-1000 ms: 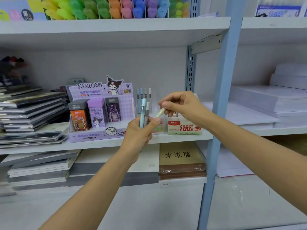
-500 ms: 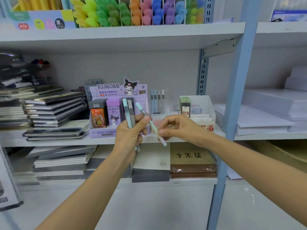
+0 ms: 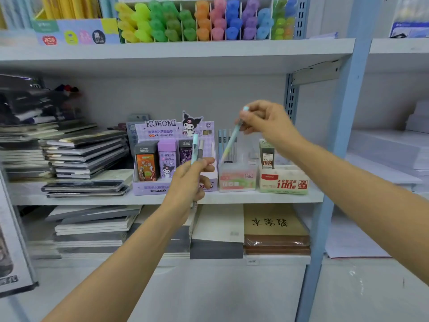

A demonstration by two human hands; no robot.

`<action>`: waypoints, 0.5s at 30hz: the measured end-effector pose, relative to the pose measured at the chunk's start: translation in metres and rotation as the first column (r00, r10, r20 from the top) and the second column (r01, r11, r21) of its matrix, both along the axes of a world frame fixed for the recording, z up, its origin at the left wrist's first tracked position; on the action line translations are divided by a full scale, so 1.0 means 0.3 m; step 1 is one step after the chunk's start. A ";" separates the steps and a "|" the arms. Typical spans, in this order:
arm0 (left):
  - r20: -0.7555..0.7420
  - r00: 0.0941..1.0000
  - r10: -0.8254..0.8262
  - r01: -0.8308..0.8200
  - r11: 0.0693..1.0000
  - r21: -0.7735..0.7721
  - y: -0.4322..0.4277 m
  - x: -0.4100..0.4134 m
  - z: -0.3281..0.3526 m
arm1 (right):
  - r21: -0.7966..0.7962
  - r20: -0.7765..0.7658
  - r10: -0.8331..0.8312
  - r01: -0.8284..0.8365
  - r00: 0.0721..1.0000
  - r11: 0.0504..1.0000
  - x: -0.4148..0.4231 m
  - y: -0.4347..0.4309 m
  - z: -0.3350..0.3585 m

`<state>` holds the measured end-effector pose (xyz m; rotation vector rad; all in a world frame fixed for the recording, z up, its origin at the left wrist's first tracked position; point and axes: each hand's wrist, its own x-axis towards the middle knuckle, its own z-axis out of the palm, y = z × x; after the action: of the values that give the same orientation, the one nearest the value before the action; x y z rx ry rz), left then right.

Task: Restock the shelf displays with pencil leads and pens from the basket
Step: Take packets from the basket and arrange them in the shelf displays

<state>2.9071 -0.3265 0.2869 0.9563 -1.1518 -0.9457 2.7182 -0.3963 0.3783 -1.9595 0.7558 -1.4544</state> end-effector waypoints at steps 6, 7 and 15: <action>0.307 0.950 0.062 -0.022 0.991 -0.132 -0.051 0.009 -0.004 | -0.073 -0.070 -0.269 0.264 0.961 0.962 -0.063 -0.147 0.053; 0.351 0.934 0.068 -0.013 0.988 -0.156 -0.062 0.006 -0.002 | -0.076 -0.089 -0.294 0.288 0.952 0.955 -0.061 -0.169 0.044; 0.514 0.851 0.103 0.022 0.973 -0.231 -0.151 -0.005 0.014 | -0.143 -0.161 -0.414 0.394 0.896 0.908 -0.028 -0.294 -0.015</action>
<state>2.9055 -0.3718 0.2912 1.0759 -1.6549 -0.5024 2.7097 -0.4846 0.3737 -2.1311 1.2579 -1.5822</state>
